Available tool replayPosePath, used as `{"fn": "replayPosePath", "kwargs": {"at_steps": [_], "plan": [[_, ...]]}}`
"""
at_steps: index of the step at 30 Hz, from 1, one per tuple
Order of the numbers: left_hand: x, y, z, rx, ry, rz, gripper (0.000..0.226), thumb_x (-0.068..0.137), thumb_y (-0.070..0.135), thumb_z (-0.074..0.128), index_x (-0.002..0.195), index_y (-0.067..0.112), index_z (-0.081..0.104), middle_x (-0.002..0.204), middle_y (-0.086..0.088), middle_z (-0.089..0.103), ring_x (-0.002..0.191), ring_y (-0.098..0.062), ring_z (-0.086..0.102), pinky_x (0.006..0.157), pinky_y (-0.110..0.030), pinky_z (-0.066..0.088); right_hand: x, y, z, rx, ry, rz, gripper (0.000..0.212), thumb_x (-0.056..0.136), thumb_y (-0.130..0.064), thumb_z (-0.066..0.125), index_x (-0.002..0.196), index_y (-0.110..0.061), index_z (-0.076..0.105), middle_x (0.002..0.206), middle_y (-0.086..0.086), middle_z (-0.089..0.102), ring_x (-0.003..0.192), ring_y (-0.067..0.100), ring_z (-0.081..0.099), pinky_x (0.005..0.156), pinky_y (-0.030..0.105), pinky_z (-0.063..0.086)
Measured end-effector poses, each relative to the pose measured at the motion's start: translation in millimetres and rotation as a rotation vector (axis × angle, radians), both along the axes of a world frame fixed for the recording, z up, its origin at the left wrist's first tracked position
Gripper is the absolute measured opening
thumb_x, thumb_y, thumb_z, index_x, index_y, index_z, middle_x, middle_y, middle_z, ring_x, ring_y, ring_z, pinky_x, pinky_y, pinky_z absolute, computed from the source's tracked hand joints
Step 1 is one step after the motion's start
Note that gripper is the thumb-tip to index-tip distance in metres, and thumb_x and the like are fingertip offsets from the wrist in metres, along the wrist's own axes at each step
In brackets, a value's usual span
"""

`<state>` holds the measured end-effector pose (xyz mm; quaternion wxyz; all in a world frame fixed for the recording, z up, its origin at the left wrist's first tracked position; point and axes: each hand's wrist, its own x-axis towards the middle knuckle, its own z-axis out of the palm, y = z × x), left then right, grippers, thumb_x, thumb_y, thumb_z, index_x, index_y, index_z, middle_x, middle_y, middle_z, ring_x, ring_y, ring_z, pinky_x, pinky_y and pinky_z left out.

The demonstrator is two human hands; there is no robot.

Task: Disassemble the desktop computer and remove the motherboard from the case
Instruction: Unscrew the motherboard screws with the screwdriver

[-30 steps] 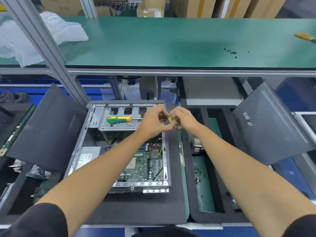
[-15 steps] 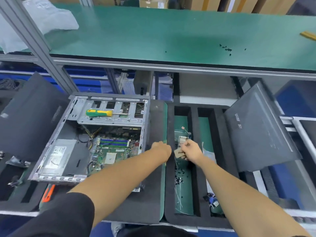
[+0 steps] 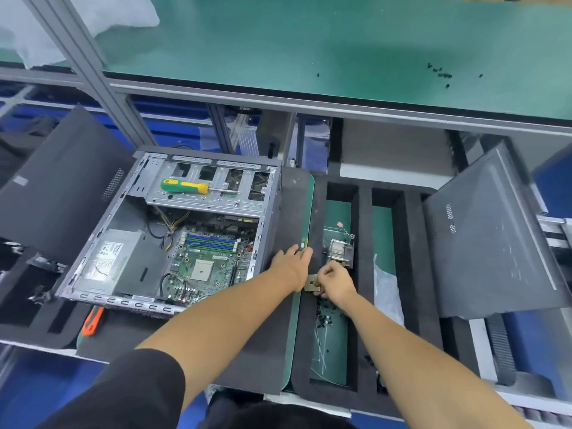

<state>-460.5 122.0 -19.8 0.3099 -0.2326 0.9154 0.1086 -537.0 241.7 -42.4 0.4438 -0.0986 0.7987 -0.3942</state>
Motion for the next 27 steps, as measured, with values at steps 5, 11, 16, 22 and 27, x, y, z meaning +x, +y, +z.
{"fn": "replayPosePath", "kwargs": {"at_steps": [5, 11, 16, 22, 27], "plan": [[-10.4, -14.8, 8.9, 0.061, 0.029, 0.026, 0.082, 0.087, -0.006, 0.053, 0.155, 0.016, 0.012, 0.167, -0.009, 0.013, 0.155, -0.024, 0.003, 0.12, -0.052, 0.023, 1.2, -7.0, 0.0, -0.017, 0.006, -0.003, 0.009, 0.095, 0.0, 0.052, 0.091, -0.008, 0.052, 0.087, 0.02, 0.066, 0.065, 0.032, 0.066, 0.042, 0.023, 0.045], [-21.1, -20.9, 19.2, 0.252, 0.121, 0.273, 0.071, 0.085, -0.012, 0.057, 0.145, 0.021, 0.036, 0.142, -0.013, 0.044, 0.131, -0.028, 0.044, 0.102, -0.043, 0.045, 5.6, -10.7, -5.5, -0.005, 0.016, 0.028, 0.009, 0.093, -0.003, 0.056, 0.086, -0.008, 0.056, 0.088, 0.017, 0.074, 0.064, 0.029, 0.075, 0.057, 0.034, 0.055], [-23.7, -30.0, 28.8, 0.374, 0.194, 0.42, 0.055, 0.092, -0.011, 0.05, 0.14, 0.015, 0.044, 0.122, -0.011, 0.053, 0.097, -0.026, 0.054, 0.065, -0.027, 0.045, 10.4, -9.4, -7.6, 0.113, 0.196, 0.194, 0.007, 0.083, -0.019, 0.065, 0.084, -0.013, 0.06, 0.067, 0.003, 0.074, 0.055, 0.019, 0.072, 0.058, 0.034, 0.053], [-22.3, -32.6, 38.2, 0.523, 0.359, 0.516, 0.046, 0.097, -0.008, 0.034, 0.135, 0.012, 0.049, 0.135, -0.016, 0.052, 0.121, -0.032, 0.053, 0.091, -0.035, 0.044, 5.6, -9.8, -4.7, 0.071, 0.195, 0.268, 0.018, 0.088, -0.012, 0.059, 0.078, -0.013, 0.045, 0.058, 0.007, 0.065, 0.056, 0.023, 0.072, 0.045, 0.025, 0.037], [-22.9, -46.4, 61.6, 0.654, 0.522, 0.595, 0.032, 0.101, -0.003, 0.038, 0.127, 0.008, 0.053, 0.125, -0.022, 0.058, 0.094, -0.032, 0.058, 0.076, -0.037, 0.047, -0.4, -16.8, 3.9, 0.08, 0.237, 0.348, 0.024, 0.095, -0.022, 0.05, 0.074, -0.015, 0.041, 0.062, 0.009, 0.057, 0.053, 0.026, 0.072, 0.045, 0.028, 0.034]]}}
